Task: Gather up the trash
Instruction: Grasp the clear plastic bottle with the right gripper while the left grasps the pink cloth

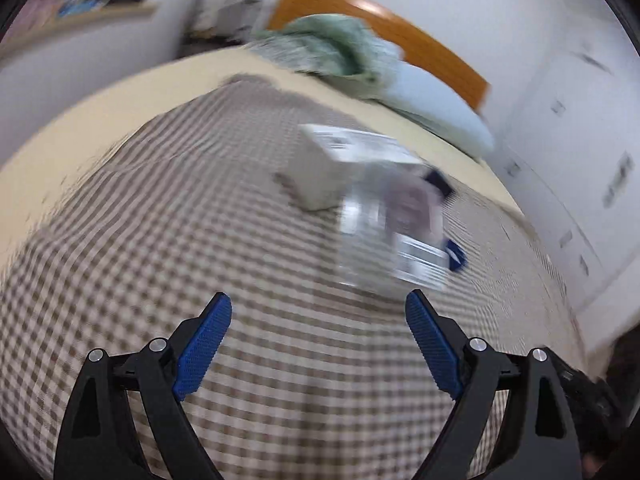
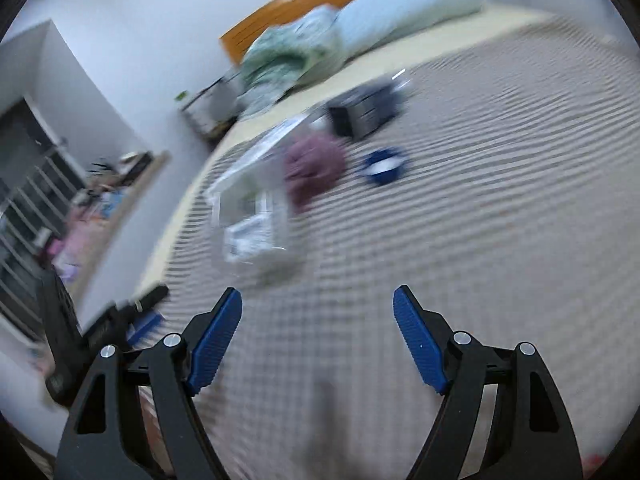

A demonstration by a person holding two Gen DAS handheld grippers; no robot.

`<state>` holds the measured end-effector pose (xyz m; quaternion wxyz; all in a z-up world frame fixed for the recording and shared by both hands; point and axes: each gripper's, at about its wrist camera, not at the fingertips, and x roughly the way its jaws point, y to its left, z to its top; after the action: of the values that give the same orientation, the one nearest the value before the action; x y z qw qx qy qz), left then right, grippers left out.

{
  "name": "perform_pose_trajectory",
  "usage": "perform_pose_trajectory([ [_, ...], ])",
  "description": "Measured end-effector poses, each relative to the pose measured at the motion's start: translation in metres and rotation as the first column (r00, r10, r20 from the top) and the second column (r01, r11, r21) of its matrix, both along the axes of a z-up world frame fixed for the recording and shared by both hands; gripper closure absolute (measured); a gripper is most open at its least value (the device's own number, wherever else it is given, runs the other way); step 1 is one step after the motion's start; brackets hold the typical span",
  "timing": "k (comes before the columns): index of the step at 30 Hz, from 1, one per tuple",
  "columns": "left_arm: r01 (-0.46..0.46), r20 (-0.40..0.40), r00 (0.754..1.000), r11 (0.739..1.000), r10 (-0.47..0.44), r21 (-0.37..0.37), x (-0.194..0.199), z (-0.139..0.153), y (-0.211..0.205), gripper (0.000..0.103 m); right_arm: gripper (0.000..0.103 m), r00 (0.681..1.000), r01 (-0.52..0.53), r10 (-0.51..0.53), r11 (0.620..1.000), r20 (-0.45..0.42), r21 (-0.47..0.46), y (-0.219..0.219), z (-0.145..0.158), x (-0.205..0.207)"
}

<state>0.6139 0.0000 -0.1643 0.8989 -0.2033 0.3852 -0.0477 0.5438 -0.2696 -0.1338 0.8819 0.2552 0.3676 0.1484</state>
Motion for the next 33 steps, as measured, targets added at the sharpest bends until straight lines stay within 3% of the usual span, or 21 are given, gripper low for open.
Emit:
perform_pose_trajectory([
  [3, -0.011, -0.035, 0.999, 0.996, 0.009, -0.084, 0.009, -0.011, 0.019, 0.017, 0.028, 0.999, -0.041, 0.043, 0.997, -0.028, 0.061, 0.030, -0.018, 0.048],
  [8, -0.030, -0.032, 0.999, 1.000, 0.029, -0.010, 0.015, -0.013, 0.030, 0.017, 0.028, 0.993, -0.060, 0.085, 0.965, -0.087, 0.255, 0.038, -0.045, 0.088],
  [10, -0.017, -0.041, 0.999, 1.000, 0.016, -0.014, 0.019, -0.015, 0.028, 0.017, 0.056, 0.990, -0.073, 0.106, 0.946, -0.089, 0.315, 0.039, -0.051, 0.092],
  [12, -0.005, -0.048, 0.999, 1.000, 0.005, -0.009, 0.019, -0.017, 0.016, 0.017, 0.066, 0.990, -0.072, 0.112, 0.924, -0.088, 0.374, 0.037, -0.057, 0.090],
  [15, 0.009, -0.048, 0.999, 1.000, -0.008, 0.010, 0.020, -0.018, 0.010, 0.017, 0.075, 0.998, -0.056, 0.065, 0.929, -0.011, 0.367, 0.021, -0.046, 0.066],
  [19, 0.009, -0.046, 0.999, 1.000, -0.008, 0.006, 0.019, -0.018, 0.006, 0.017, 0.077, 0.989, 0.064, -0.106, 0.939, 0.106, 0.339, -0.023, -0.011, 0.019],
  [21, 0.013, -0.037, 0.999, 1.000, -0.013, -0.004, 0.016, -0.017, 0.004, 0.017, 0.077, 0.962, 0.195, -0.228, 0.959, 0.153, 0.206, -0.039, 0.005, 0.004],
  [22, 0.024, -0.030, 0.999, 1.000, -0.025, -0.016, 0.015, -0.016, 0.002, 0.017, 0.077, 0.928, 0.313, -0.320, 0.948, 0.190, 0.065, -0.049, 0.018, -0.010],
  [24, 0.052, -0.021, 0.998, 0.998, -0.053, -0.036, 0.012, -0.016, -0.004, 0.017, 0.077, 0.882, 0.432, -0.415, 0.901, 0.221, -0.032, -0.066, 0.027, -0.025],
  [26, 0.084, -0.015, 0.996, 0.996, -0.084, -0.020, 0.011, -0.017, -0.013, 0.017, 0.077, 0.839, 0.514, -0.499, 0.858, 0.217, -0.013, -0.092, 0.026, -0.038],
  [28, 0.093, -0.008, 0.996, 0.995, -0.093, 0.020, 0.011, -0.015, -0.021, 0.017, 0.077, 0.817, 0.554, -0.542, 0.832, 0.197, -0.007, -0.110, 0.019, -0.045],
  [33, 0.176, 0.000, 0.984, 0.983, -0.177, 0.047, 0.040, 0.006, -0.062, 0.018, 0.077, 0.809, 0.563, -0.573, 0.819, 0.128, 0.111, -0.141, -0.008, -0.051],
])
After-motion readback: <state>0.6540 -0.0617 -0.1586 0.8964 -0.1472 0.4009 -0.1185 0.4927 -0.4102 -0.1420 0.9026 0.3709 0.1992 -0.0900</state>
